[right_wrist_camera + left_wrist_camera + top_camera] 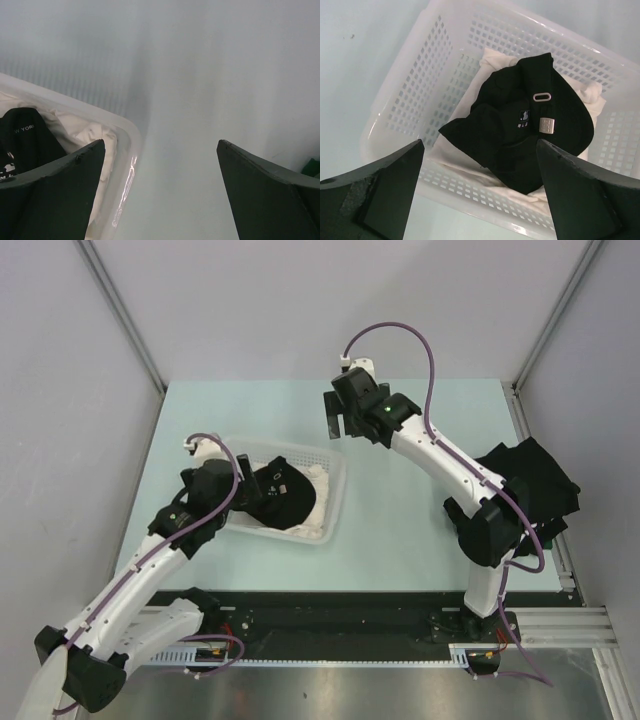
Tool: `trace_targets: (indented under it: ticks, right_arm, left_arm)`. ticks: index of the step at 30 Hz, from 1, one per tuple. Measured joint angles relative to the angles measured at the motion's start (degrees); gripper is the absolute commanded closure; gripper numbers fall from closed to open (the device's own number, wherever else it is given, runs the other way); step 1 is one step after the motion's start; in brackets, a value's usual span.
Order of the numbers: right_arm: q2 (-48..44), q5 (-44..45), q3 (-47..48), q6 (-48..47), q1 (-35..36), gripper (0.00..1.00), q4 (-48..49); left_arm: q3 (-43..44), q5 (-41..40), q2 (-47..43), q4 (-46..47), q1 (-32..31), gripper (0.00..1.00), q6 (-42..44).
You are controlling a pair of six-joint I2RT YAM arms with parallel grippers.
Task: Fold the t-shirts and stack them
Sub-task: Grab crumpled tshirt from bin with the right arm
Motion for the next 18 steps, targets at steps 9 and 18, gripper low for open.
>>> trace_targets:
  ticks: [9, 18]
  right_arm:
    - [-0.7, -1.3, -2.3, -0.2, 0.0, 0.00, 2.2]
    - [-0.4, -4.4, -7.3, -2.4, -0.2, 0.17, 4.7]
  left_arm:
    - [-1.3, 0.9, 0.1, 0.6, 0.0, 0.02, -1.6]
    - [-1.3, 0.9, 0.5, 0.6, 0.0, 0.02, -2.6]
